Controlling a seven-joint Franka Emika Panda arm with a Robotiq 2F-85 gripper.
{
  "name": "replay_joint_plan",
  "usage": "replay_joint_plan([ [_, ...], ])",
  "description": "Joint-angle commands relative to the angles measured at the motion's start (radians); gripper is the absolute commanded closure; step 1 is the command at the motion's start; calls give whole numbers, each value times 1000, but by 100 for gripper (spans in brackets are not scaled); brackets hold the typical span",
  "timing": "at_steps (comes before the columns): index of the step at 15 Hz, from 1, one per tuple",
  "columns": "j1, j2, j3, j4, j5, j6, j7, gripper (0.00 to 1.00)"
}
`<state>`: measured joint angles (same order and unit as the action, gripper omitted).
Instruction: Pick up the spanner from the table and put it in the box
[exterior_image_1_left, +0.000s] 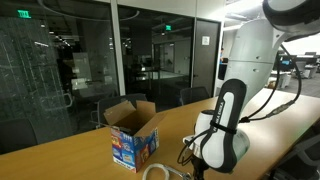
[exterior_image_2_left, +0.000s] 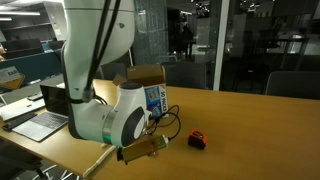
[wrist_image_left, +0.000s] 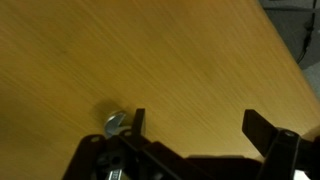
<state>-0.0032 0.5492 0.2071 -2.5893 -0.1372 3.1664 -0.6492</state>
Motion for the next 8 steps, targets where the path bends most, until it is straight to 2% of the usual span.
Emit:
replay_joint_plan([
  [1, -17, 44, -22, 109, -96, -52, 34, 0],
  [4, -36, 56, -6, 171, -120, -79, 39, 0],
  [8, -30, 101, 7, 227, -129, -59, 43, 0],
])
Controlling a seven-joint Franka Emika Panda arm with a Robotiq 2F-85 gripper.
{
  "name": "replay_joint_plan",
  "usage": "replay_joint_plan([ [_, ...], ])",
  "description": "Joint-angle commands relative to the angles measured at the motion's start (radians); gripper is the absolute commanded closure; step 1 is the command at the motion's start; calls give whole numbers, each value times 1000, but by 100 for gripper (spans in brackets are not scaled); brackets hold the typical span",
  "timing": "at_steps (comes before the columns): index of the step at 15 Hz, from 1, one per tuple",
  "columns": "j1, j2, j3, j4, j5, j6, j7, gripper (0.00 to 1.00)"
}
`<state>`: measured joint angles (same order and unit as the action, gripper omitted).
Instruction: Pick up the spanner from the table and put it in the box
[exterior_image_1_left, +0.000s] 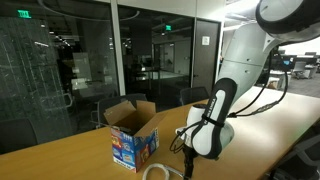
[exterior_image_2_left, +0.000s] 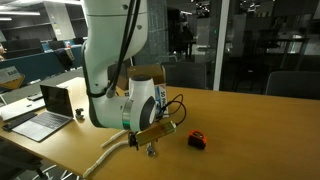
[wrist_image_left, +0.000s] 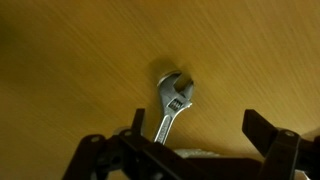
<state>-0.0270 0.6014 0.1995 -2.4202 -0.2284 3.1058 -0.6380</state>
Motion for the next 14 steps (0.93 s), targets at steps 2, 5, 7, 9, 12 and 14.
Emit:
replay_joint_plan([
  [2, -2, 85, 16, 90, -47, 5, 24, 0],
  [5, 2, 129, 12, 124, -71, 22, 21, 0],
  [7, -6, 152, 15, 133, -82, 38, 20, 0],
  [9, -7, 167, 12, 138, -88, 47, 23, 0],
  [12, -13, 184, 11, 139, -101, 53, 21, 0],
  [14, -22, 190, 14, 133, -104, 54, 21, 26],
])
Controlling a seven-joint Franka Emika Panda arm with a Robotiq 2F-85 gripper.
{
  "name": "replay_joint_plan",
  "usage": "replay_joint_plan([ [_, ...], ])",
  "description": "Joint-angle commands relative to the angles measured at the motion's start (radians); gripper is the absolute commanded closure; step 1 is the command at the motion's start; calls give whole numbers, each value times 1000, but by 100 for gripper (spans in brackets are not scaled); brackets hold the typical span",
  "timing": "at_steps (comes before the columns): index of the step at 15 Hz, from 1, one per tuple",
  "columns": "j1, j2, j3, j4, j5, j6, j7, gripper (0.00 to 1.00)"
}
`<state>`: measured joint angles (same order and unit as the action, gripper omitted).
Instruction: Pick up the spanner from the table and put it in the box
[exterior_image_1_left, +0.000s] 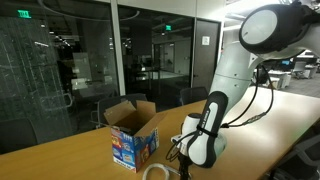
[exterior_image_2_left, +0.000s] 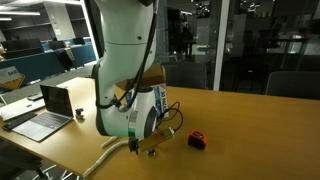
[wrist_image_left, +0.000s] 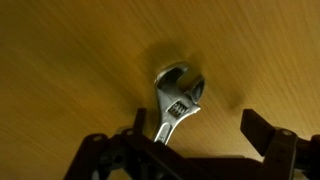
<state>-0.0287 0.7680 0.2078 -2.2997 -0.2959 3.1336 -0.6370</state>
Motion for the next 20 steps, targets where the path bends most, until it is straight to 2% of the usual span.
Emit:
replay_joint_plan([
  [1, -23, 26, 7, 11, -37, 28, 21, 34],
  [6, -49, 27, 17, 2, -44, 42, 24, 70],
  [8, -57, 21, 25, -8, -44, 38, 26, 79],
  [10, -62, 15, 28, -14, -45, 36, 27, 75],
  [15, -85, -50, 52, -53, -37, -16, 38, 76],
  [20, -122, -282, 88, -174, -2, -150, 78, 77],
])
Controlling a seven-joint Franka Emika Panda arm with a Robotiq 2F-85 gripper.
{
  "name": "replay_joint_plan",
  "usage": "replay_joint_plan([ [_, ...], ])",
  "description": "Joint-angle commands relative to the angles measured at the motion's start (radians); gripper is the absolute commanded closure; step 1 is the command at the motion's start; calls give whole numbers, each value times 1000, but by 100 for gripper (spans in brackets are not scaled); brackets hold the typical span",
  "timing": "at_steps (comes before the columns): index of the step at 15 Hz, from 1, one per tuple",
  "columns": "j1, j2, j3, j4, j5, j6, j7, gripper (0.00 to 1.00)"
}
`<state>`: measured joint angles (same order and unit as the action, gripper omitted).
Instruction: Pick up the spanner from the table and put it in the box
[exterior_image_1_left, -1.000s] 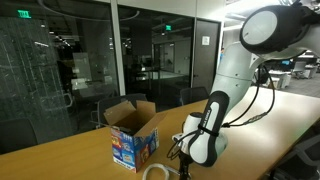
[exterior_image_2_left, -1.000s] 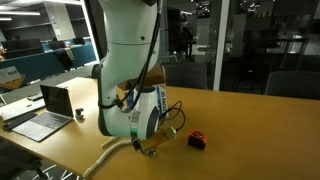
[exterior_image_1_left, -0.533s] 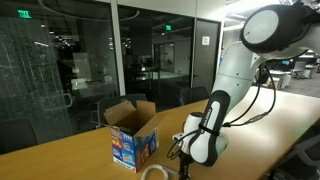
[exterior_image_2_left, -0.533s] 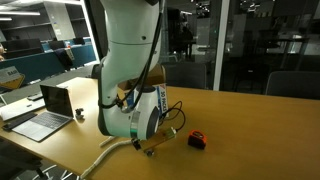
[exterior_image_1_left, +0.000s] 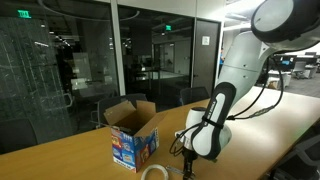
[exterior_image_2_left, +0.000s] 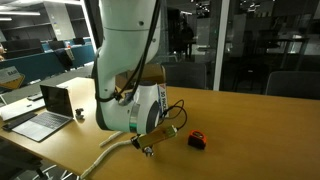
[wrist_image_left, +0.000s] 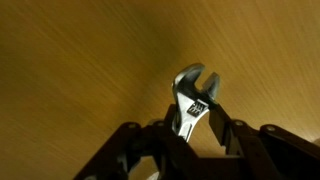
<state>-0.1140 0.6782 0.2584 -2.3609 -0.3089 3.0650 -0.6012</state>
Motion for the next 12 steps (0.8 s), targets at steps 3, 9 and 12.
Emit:
replay_joint_plan([
  [3, -39, -342, 49, -156, 39, -149, 56, 77],
  [9, -27, -614, 93, -130, 140, -251, 20, 77],
  [12, -6, -691, 132, -51, 255, -286, -8, 77],
])
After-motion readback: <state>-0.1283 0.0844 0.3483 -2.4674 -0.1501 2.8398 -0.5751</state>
